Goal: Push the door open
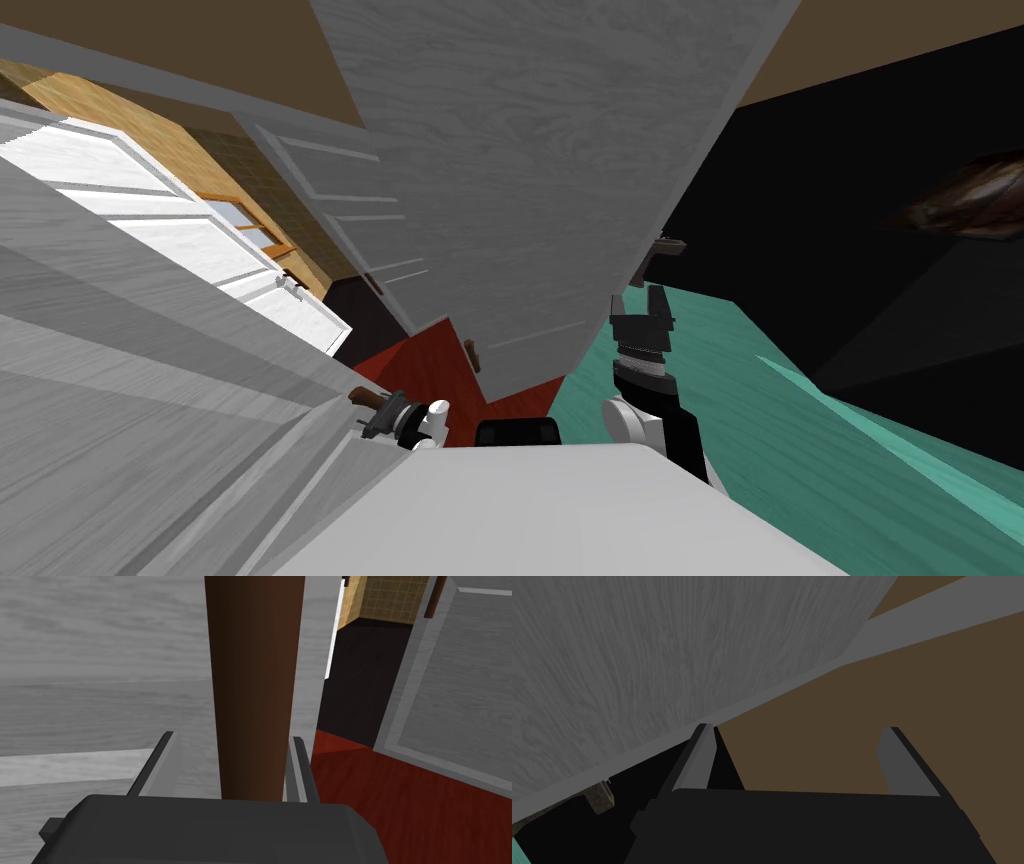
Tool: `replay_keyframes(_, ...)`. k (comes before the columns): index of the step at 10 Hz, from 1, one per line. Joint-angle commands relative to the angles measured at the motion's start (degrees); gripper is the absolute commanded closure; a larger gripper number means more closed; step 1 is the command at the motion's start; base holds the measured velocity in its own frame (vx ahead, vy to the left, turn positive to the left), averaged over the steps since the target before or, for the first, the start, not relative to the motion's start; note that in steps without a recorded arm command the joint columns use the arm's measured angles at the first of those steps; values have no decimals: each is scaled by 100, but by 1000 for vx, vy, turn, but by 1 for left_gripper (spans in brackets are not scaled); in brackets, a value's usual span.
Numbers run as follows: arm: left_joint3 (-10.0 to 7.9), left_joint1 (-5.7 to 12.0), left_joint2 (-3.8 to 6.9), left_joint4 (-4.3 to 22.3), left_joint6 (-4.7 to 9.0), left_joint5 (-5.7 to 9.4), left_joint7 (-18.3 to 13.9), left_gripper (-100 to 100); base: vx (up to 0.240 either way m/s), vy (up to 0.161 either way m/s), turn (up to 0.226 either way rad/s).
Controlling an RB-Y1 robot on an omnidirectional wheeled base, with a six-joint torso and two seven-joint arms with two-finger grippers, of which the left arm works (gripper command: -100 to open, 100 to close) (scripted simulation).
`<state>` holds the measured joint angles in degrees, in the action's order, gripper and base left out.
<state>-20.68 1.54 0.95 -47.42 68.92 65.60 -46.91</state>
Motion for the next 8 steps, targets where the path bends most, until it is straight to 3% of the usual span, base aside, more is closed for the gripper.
replay_keyframes(1,-104,0,94,110,192,53,-31,100,5,41,-45)
replay_keyframes(3,-142,16,117,129,250,100,-25,100,-2,57,-44)
replay_keyframes(4,-225,51,154,168,373,200,-12,100,1,85,-129)
replay_keyframes(8,-351,108,201,227,562,354,8,100,9,101,-67)
